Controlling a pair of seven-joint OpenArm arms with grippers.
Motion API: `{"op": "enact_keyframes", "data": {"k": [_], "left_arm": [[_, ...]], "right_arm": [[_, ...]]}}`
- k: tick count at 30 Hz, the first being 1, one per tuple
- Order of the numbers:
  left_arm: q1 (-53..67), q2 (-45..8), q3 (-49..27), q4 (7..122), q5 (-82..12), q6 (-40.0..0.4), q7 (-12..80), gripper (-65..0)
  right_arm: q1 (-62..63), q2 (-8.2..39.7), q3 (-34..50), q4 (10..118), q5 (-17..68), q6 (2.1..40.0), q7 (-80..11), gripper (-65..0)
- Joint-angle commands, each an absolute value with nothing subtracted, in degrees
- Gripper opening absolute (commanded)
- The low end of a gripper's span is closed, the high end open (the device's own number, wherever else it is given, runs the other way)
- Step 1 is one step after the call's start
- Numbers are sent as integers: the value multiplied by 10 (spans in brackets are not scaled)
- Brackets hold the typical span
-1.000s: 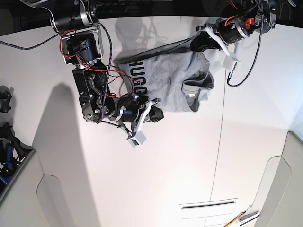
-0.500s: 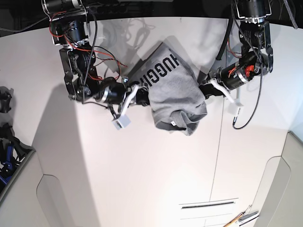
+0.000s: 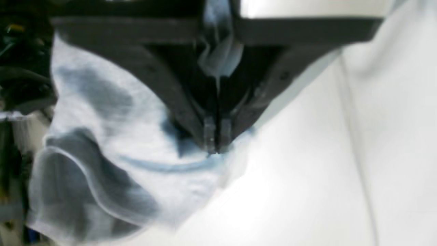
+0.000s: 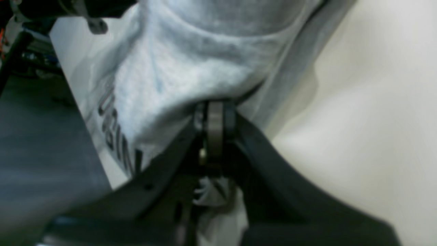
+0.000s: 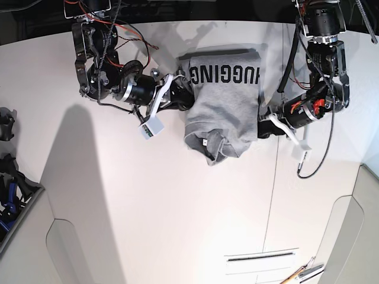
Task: Fold the T-shirt properly
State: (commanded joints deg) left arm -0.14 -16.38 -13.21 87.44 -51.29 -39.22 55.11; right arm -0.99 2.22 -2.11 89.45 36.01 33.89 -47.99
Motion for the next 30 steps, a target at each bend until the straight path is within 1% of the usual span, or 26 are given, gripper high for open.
{"op": "enact_keyframes", "data": {"k": [4,6,9,11,14,16,18,22,25,28,30], "left_arm": [[49,-200,-132,969,-517,-392,551,-650],[72,-209,-132,1002,-516,-392,551,-650],[104,-210,-138,1031,-517,-392,550,-650],[128,-210,-159,1047,-516,-392,548,-650],[173,-209,-216,1078,-517,-392,549,-650],[217,-209,-249,1102,-525,-392,551,-650],[265,-209,-271,1120,-537,-392,556,-650],[369,-209,-302,1139,-542,-392,555,-650],[446,-201,-319,1140,-539,-392,556,-650],[514,-174,-327,1140,-496,-392,555,-650],[555,-156,-327,1140,-463,-383,555,-650]], "right_arm": [[-3,22,7,943,372,339,-478,-650],[15,22,8,945,382,339,-476,-650],[35,21,8,946,373,338,-483,-650],[36,21,8,946,373,338,-500,-650],[19,32,8,949,380,339,-536,-650],[-9,60,8,964,395,339,-543,-650],[-44,98,8,993,407,339,-544,-650],[-115,175,7,1063,446,339,-572,-650],[-166,232,7,1086,489,339,-590,-650],[-218,292,7,1085,522,340,-607,-650],[-256,332,7,1085,536,343,-607,-650]]}}
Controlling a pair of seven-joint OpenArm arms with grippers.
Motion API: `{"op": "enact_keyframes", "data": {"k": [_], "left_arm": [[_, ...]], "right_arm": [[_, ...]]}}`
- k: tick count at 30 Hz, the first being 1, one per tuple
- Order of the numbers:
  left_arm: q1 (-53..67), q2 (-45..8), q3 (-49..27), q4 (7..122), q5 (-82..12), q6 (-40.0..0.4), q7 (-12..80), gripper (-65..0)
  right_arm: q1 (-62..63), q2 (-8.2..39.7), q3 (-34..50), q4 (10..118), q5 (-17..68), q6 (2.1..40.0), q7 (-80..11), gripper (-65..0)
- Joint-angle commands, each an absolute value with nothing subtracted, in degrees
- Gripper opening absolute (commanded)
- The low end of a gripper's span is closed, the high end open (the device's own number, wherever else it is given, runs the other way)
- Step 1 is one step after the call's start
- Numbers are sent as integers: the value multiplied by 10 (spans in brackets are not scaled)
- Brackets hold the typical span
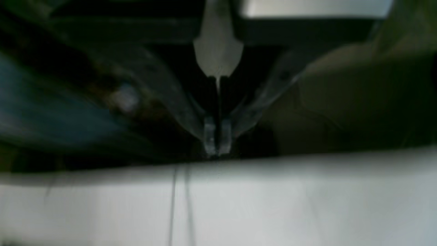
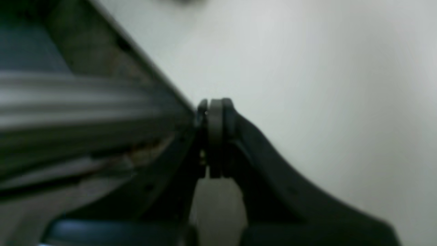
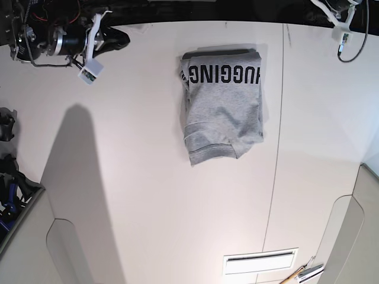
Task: Fold the T-shirt properly
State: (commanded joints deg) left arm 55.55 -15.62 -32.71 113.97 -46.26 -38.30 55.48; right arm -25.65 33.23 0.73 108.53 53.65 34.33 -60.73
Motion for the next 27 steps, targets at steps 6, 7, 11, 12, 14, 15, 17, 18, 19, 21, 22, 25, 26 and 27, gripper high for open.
{"op": "enact_keyframes", "data": {"k": [6,7,11,12,14,15,17,18,19,21,22,25,26,27], "left_arm": [[688,-156,-319,1126,-465,-382,529,-650],[708,-164,-312,1114,-472,-381,516,-650],[727,-208,-254,1020,-469,-339,418,-650],[719,-214,-234,986,-460,-308,379,-650],[688,-218,-186,910,-435,-239,296,-650],[664,-218,-162,868,-429,-200,274,-650],[609,-218,-111,784,-425,-154,270,-650],[587,-218,-90,751,-425,-144,271,-650],[566,-218,-69,719,-425,-139,272,-650],[522,-218,-27,661,-421,-139,272,-650],[503,-218,-7,636,-411,-139,272,-650],[452,-218,56,580,-377,-139,272,-650],[437,-217,76,566,-364,-139,272,-650],[423,-217,95,554,-351,-139,271,-650]], "right_arm": [[-389,401,7,1085,537,343,-613,-650],[-410,402,7,1085,536,343,-613,-650],[-478,401,2,1074,533,343,-612,-650],[-488,401,0,1066,526,343,-599,-650],[-501,400,-1,1039,494,343,-559,-650],[-502,400,-3,1019,480,343,-533,-650],[-500,400,-5,969,459,343,-484,-650],[-498,399,-5,948,449,343,-468,-650],[-496,399,-6,929,443,343,-458,-650],[-485,398,-8,890,432,343,-456,-650],[-477,398,-10,870,431,343,-456,-650],[-450,398,-22,809,423,343,-456,-650],[-439,398,-30,787,421,343,-456,-650],[-427,398,-40,763,416,343,-456,-650]]}}
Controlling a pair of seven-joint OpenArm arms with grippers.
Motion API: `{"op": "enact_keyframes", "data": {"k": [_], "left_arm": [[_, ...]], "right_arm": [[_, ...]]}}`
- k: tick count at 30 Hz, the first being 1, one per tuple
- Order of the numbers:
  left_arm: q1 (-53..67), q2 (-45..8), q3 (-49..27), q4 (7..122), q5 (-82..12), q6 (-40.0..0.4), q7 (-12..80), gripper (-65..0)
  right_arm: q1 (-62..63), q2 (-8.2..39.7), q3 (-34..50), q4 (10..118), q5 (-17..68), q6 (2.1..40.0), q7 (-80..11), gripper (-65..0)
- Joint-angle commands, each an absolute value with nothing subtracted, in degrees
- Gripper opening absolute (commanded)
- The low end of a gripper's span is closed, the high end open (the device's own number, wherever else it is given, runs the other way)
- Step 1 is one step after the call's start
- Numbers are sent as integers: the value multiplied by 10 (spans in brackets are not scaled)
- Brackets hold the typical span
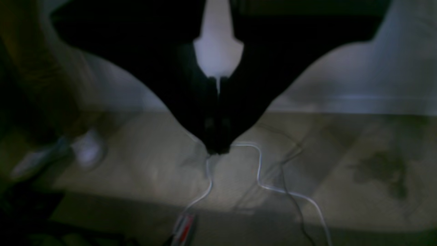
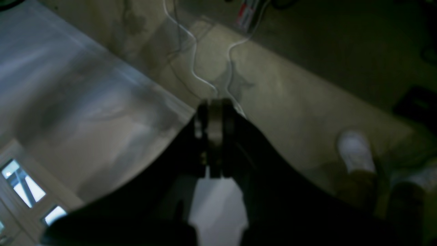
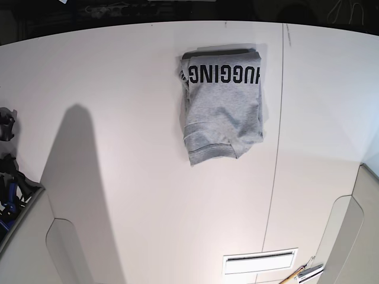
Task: Fold the T-shirt properly
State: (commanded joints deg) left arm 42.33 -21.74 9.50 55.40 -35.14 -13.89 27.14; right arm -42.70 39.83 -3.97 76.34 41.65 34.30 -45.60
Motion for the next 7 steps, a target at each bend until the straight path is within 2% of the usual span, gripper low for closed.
{"op": "enact_keyframes", "data": {"k": [4,7], "left_arm": [[371,-207,154,513,-328,-138,269,-650],[335,-184,165,481,-318,-104,258,-650]], "right_arm": [[-360,398,-108,674,392,343,-455,-650],[-297,394,-180,622,392,343,-447,-650]]}}
